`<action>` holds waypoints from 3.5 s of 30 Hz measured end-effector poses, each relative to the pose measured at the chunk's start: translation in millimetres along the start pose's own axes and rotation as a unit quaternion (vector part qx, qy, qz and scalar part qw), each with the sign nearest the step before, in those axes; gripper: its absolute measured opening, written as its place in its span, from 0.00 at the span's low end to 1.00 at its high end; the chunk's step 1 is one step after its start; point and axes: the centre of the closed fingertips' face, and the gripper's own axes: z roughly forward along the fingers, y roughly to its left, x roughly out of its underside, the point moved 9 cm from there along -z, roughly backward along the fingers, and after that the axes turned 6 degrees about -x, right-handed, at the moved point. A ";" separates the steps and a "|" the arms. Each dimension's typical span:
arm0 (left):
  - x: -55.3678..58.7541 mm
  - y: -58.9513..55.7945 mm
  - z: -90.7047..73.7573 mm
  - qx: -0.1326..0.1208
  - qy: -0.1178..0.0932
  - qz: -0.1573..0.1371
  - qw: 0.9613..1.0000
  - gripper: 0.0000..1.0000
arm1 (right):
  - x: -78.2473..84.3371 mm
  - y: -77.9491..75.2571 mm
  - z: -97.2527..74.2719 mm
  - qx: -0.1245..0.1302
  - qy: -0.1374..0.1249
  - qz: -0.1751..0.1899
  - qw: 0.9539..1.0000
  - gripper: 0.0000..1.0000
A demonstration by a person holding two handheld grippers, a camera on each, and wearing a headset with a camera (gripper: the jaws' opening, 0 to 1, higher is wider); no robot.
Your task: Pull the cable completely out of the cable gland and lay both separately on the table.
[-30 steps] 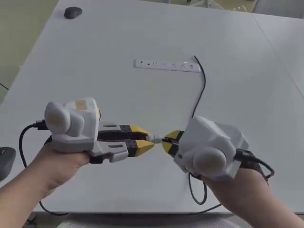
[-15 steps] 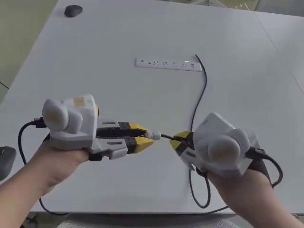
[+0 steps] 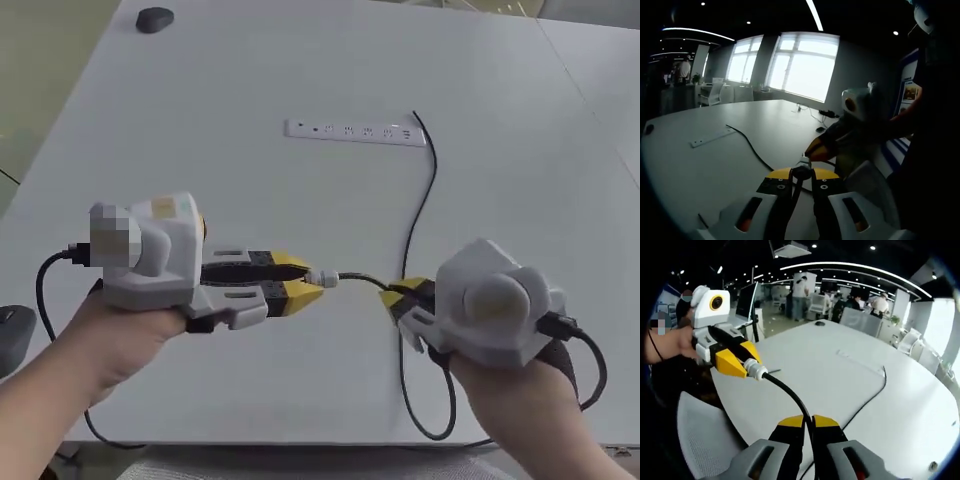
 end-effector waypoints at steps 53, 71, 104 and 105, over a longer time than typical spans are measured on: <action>1.7 -11.3 16.7 0.001 0.019 0.020 1.000 0.15 | 33.3 -23.5 -17.2 0.027 0.003 -0.010 1.000 0.14; 3.7 -15.2 21.8 -0.004 0.024 0.017 1.000 0.15 | -13.4 27.3 -16.1 -0.008 -0.004 -0.219 0.976 0.12; 2.6 -15.0 29.1 -0.002 0.035 0.023 0.999 0.15 | -8.2 17.8 -8.8 -0.020 -0.003 -0.200 0.979 0.01; 2.5 -14.7 29.0 -0.002 0.034 0.023 0.999 0.15 | -6.9 15.5 -8.8 -0.020 -0.002 -0.188 0.982 0.01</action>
